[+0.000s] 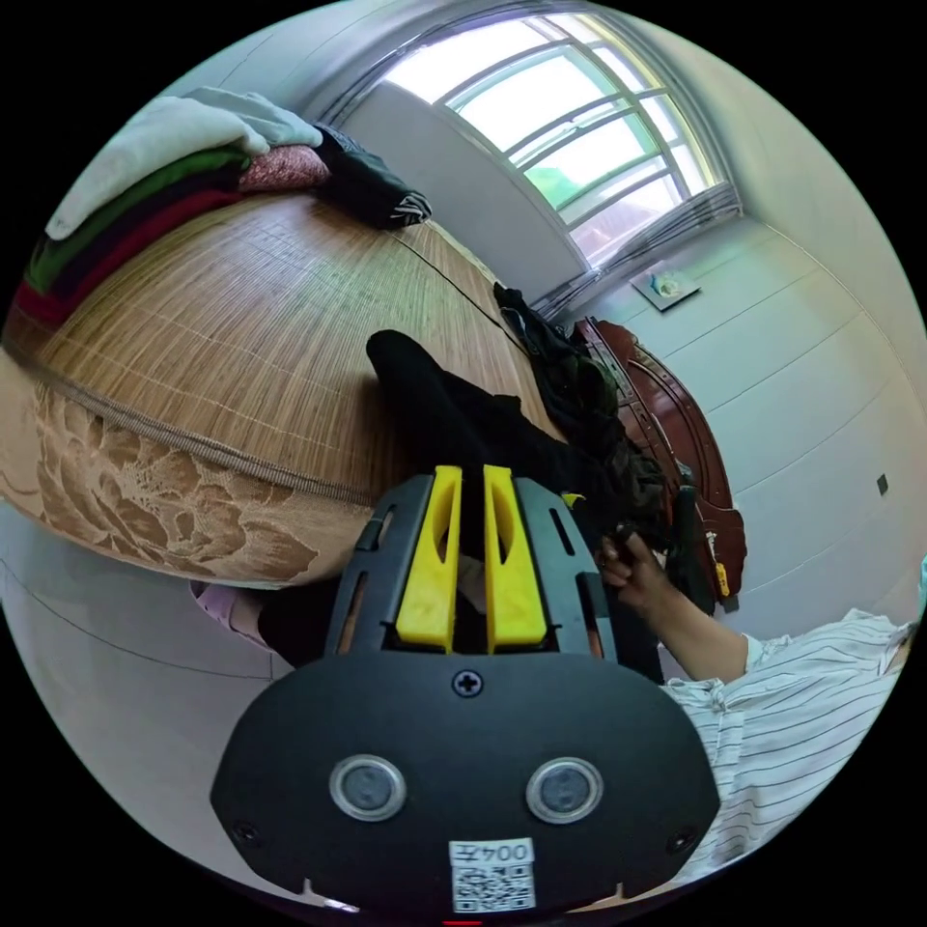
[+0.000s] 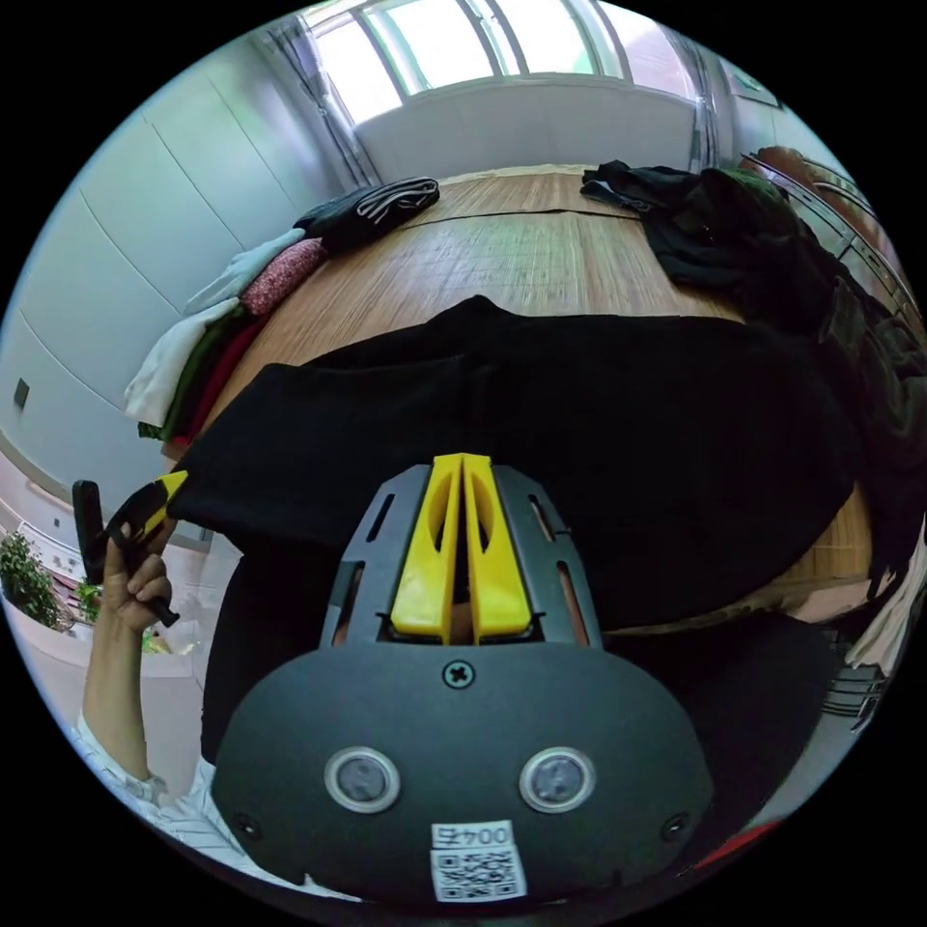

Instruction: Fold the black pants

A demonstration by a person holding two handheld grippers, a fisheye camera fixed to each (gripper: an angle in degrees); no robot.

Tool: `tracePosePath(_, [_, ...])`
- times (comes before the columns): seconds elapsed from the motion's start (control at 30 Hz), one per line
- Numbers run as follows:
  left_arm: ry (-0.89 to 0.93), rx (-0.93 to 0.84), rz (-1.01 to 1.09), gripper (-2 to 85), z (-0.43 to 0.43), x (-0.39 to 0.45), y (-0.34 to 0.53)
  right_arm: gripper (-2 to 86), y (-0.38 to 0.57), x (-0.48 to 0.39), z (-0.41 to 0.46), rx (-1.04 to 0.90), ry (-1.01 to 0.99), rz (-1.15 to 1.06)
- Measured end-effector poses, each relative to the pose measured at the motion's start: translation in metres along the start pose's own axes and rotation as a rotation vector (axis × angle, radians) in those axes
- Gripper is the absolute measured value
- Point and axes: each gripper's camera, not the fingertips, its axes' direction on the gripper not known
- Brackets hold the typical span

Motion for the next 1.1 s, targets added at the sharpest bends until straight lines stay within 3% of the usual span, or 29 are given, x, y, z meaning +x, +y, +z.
tracePosePath(0.1, [0.009,0.009,0.034,1.7,0.008,-0.026,0.013,-0.7,0.013,-0.001,0.045,-0.129,0.079,-0.002])
tracePosePath(0.4, [-0.069,0.074,0.309,1.6,0.051,-0.025,0.034,-0.8,0.050,0.045,0.005,-0.003,0.096,0.012])
tracePosePath(0.47, [-0.068,0.103,0.382,1.6,0.068,-0.004,0.028,-0.8,0.063,0.065,0.027,-0.098,0.076,0.025])
tracePosePath(0.7, [-0.088,0.071,0.689,1.7,0.160,0.135,-0.006,-0.7,0.099,0.145,0.007,-0.020,-0.130,0.134])
tracePosePath(0.9, [-0.082,-0.026,1.021,2.4,0.331,0.304,0.000,-0.8,0.143,0.284,-0.006,0.057,-0.417,0.398])
tracePosePath(0.97, [-0.092,-0.159,1.125,3.3,0.440,0.352,0.018,-0.8,0.180,0.353,0.012,0.064,-0.578,0.570])
tracePosePath(1.1, [-0.072,-0.406,1.074,5.9,0.599,0.359,0.032,-0.9,0.236,0.421,0.032,0.165,-0.907,0.689])
